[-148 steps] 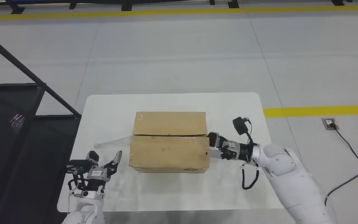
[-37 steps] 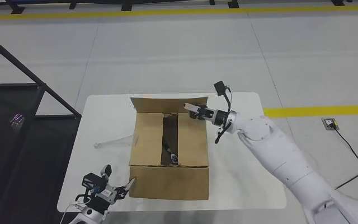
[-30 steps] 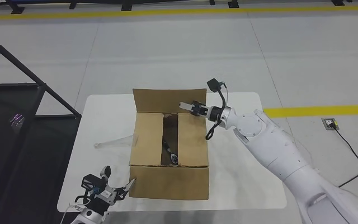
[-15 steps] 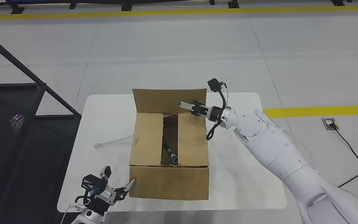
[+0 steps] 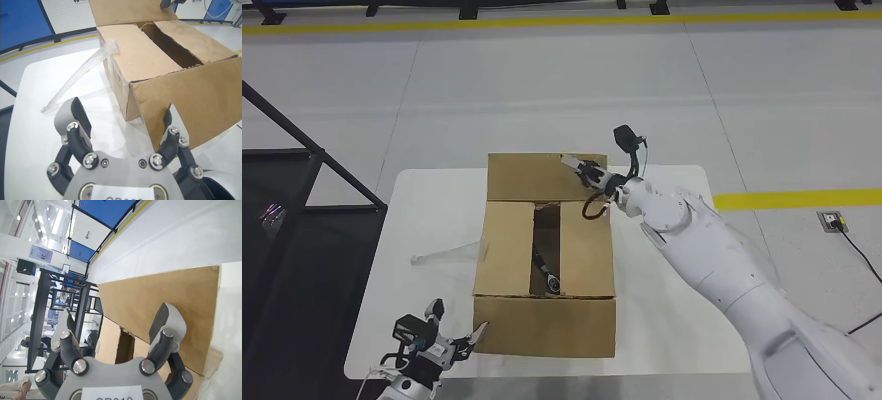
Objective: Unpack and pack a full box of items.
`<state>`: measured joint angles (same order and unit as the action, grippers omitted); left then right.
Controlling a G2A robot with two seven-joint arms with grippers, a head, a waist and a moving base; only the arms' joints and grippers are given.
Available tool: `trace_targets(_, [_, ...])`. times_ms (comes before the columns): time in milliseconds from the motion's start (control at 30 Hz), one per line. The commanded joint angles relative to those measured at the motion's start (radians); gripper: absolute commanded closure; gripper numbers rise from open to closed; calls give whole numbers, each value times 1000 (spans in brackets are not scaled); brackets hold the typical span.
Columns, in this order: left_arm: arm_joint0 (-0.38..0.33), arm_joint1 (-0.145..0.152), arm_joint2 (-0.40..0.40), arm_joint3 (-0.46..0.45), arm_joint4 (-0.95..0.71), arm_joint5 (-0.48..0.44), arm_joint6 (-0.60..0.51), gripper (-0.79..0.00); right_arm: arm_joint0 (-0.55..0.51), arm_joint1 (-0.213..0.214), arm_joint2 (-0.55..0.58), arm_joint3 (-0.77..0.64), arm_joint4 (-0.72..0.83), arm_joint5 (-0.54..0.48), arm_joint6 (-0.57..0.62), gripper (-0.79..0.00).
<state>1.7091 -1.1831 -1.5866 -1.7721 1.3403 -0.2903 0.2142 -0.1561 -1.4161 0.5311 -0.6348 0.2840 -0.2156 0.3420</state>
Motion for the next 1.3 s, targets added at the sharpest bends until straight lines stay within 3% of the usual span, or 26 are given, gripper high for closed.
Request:
trace_targets(0, [4, 0, -1, 4, -2, 0, 5, -785, 17, -24, -8, 52, 4, 18, 12, -785])
trace_targets(233, [10, 1, -9, 11, -5, -1, 17, -785, 47, -103, -25, 201, 16, 52, 29, -785])
trace_targets(400, [11, 1, -10, 14, -4, -1, 18, -785, 60, -140, -18, 273, 23, 22, 31, -785])
trace_targets(567, [15, 1, -14, 4, -16, -12, 31, -785, 66, -151, 19, 296, 61, -150, 75, -785])
trace_targets(667, [24, 2, -32, -10, -51, -31, 48, -785, 67, -151, 37, 284, 82, -268, 197, -785])
trace_targets(767, [35, 3, -65, -24, -115, -58, 62, -785, 75, -151, 40, 264, 80, -314, 350, -785])
trace_targets(933, [43, 4, -119, -31, -166, -43, 70, -785, 80, -169, 19, 236, 45, -235, 509, -785])
trace_targets(1267, [48, 0, -145, -27, -209, -13, 92, -785, 64, -234, -7, 268, 26, -103, 558, -785])
